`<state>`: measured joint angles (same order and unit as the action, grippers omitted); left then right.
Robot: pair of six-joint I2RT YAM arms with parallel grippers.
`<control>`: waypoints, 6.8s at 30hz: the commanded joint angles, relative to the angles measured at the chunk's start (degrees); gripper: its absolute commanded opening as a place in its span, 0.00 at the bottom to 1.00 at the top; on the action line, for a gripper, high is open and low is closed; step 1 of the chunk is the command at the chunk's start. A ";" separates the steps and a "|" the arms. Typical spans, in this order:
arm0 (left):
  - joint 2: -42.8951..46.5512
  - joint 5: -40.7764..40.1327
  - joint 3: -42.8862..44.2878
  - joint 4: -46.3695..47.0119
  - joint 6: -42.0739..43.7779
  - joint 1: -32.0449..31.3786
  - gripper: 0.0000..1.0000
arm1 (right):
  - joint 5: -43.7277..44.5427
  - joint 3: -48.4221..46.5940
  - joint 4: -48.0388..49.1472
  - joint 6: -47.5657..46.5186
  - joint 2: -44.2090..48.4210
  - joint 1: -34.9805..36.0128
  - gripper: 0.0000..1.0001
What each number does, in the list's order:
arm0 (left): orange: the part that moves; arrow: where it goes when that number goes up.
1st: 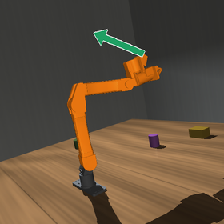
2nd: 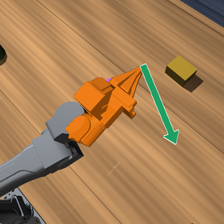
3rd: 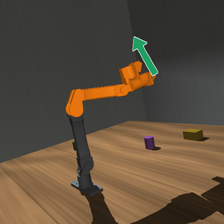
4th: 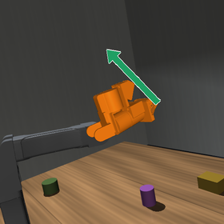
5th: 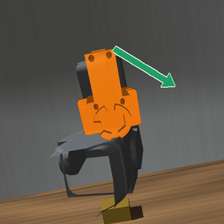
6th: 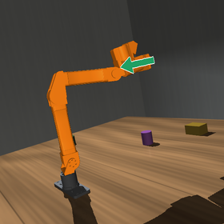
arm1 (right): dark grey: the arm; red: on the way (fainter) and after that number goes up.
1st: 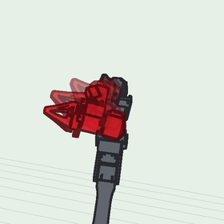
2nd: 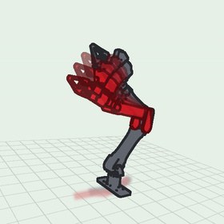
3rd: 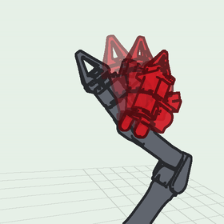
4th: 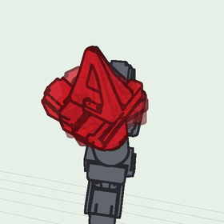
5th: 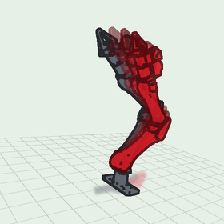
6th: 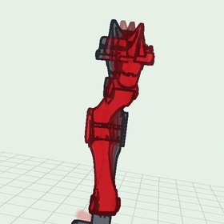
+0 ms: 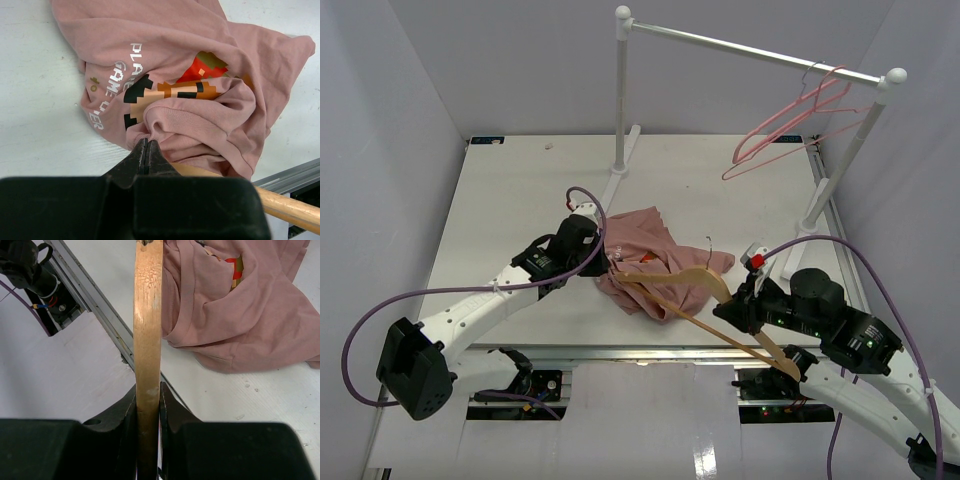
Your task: Place the t-shirt on the hanger
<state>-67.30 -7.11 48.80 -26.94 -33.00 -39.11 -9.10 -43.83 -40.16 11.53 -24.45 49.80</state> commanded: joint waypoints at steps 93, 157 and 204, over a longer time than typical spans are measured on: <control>6.27 27.08 37.86 -19.97 43.31 -4.39 0.73 | -0.87 35.91 79.42 6.86 5.80 3.46 0.08; 0.28 44.71 26.30 -20.55 42.38 -6.94 0.36 | -5.21 12.85 53.03 -6.43 -8.95 3.32 0.08; 2.22 43.73 29.83 -20.02 39.45 -6.73 0.00 | 4.15 9.85 48.32 -4.40 -7.06 3.20 0.56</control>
<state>-70.81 42.15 81.45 -54.13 12.93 -46.19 -15.82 -28.65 7.20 5.87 -30.73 53.03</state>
